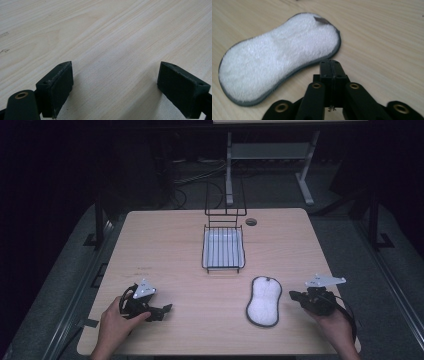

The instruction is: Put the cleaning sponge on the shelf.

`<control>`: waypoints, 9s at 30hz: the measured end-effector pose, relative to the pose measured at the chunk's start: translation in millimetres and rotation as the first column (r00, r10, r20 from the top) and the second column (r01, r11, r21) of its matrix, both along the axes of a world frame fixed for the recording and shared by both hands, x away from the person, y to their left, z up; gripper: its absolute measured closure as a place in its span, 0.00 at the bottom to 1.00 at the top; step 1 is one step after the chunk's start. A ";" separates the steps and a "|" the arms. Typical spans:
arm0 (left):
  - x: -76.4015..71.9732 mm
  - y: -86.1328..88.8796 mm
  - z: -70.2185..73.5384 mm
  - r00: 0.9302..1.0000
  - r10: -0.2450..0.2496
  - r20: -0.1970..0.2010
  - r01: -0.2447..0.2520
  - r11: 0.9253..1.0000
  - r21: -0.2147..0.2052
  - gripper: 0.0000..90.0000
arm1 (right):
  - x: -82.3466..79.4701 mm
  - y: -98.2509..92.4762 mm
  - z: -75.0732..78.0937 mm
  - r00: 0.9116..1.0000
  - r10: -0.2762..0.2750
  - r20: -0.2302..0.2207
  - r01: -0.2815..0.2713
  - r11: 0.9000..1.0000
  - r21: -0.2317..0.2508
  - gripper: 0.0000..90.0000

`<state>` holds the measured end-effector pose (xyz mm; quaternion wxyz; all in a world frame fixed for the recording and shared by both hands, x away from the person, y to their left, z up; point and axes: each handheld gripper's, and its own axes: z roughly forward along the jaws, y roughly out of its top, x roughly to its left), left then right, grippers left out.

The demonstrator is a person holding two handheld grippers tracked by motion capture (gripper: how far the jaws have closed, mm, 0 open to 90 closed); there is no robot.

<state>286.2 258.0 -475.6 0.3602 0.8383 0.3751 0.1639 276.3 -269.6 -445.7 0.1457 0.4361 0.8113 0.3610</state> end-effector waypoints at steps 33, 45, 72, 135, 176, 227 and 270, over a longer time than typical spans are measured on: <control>0.0 0.0 0.0 1.000 0.001 0.000 -0.001 1.000 -0.001 0.14 | 51.9 16.9 -11.4 0.998 -0.014 -0.058 0.015 1.000 0.011 1.00; -0.1 0.1 0.2 1.000 0.001 -0.002 -0.001 1.000 0.001 0.14 | 62.8 34.2 -12.8 0.998 0.006 -0.055 -0.006 1.000 -0.004 1.00; -0.1 0.0 0.2 1.000 0.001 -0.002 -0.001 1.000 0.001 0.14 | 76.7 89.7 -14.7 0.994 0.104 -0.037 -0.105 0.994 -0.006 1.00; 0.0 0.0 0.0 1.000 0.000 0.001 0.000 1.000 0.001 0.14 | -17.7 51.8 -3.1 0.979 0.171 -0.110 -0.169 0.985 0.031 1.00; 0.1 0.3 0.2 1.000 -0.001 -0.001 0.001 1.000 0.004 0.14 | 18.4 29.6 8.0 0.990 0.119 -0.076 -0.115 0.992 0.061 0.37; -0.1 0.1 0.3 1.000 0.000 -0.004 0.000 1.000 0.002 0.14 | 51.7 70.1 -16.6 0.955 0.263 -0.138 -0.270 0.962 -0.033 0.26; -0.1 0.0 0.2 1.000 0.001 -0.002 -0.001 1.000 0.001 0.14 | 37.5 62.9 22.2 0.949 0.315 -0.014 -0.314 0.949 0.034 0.76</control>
